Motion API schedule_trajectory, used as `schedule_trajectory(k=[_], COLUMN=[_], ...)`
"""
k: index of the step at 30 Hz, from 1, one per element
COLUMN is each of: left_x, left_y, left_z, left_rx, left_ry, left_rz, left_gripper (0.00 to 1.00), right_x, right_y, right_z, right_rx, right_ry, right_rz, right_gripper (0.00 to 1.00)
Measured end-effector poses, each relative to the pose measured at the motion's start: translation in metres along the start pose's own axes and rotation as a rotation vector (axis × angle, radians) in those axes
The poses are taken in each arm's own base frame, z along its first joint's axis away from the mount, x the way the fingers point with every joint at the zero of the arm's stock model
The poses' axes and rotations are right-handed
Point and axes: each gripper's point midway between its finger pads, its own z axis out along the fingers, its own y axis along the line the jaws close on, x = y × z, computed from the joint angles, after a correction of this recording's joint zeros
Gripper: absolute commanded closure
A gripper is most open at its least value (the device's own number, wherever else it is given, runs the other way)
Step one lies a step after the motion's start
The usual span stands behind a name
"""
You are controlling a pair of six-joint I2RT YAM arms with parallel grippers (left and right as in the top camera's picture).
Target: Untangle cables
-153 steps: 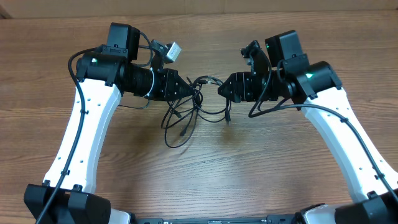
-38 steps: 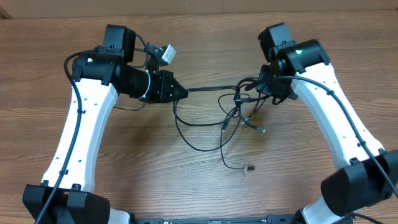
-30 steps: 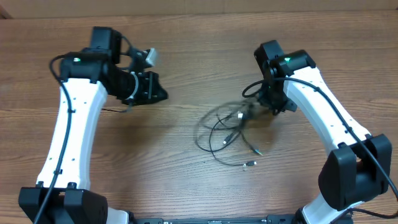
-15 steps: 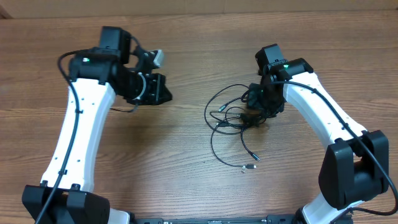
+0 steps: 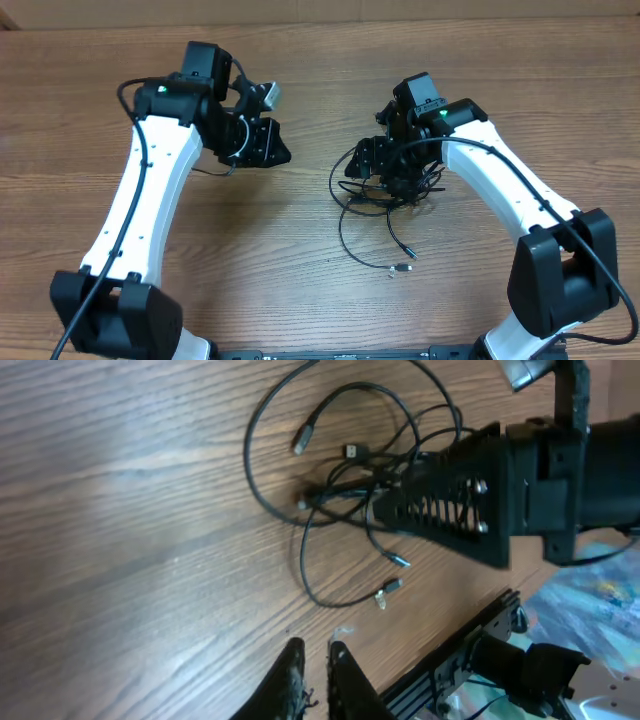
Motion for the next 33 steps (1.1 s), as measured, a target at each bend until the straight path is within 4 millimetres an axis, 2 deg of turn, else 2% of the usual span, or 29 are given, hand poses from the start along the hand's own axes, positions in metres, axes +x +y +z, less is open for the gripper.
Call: schedule_trajectory(k=[3,5,8,11,14,18,21,24,28,33], left_x=[-0.008,-0.015,-0.021,-0.024,-0.021,-0.005,0.009,0.016,0.010,-0.007], left_y=[-0.014,-0.031,-0.061,-0.093,-0.126,-0.151,-0.155,-0.152,-0.142,-0.124], left_z=[0.013,0.025,0.048,0.076,0.114,0.165,0.196,0.220,0.240,0.246], left_rx=[0.041,0.074,0.120,0.167,0.213,0.223,0.188,0.130,0.035,-0.082], left_ry=[-0.011,-0.024,-0.036,-0.044,-0.041,-0.003,0.035,0.049,0.021,-0.033], left_rz=[0.070,0.154,0.282,0.411,0.534,0.628,0.663,0.690,0.706,0.696], left_gripper=[0.70,0.55,0.43,0.39,0.39,0.40,0.41,0.41,0.39,0.34], right_x=[-0.020,-0.049,-0.079,-0.090,-0.087,-0.073,-0.067,-0.067,-0.066,-0.066], right_y=[-0.002,-0.009,-0.029,-0.058,-0.085,-0.111,-0.121,-0.125,-0.127,-0.129], right_z=[-0.033,-0.075,-0.145,-0.203,-0.236,-0.247,-0.249,-0.249,-0.249,-0.249], right_rx=[-0.020,-0.041,-0.057,-0.053,-0.041,-0.019,0.005,0.032,0.047,0.059], right_ry=[-0.047,-0.144,-0.287,-0.403,-0.459,-0.445,-0.438,-0.440,-0.440,-0.441], right_rz=[0.051,0.094,0.170,0.248,0.321,0.387,0.406,0.398,0.388,0.380], right_gripper=[0.13,0.10,0.07,0.07,0.07,0.07,0.07,0.07,0.06,0.06])
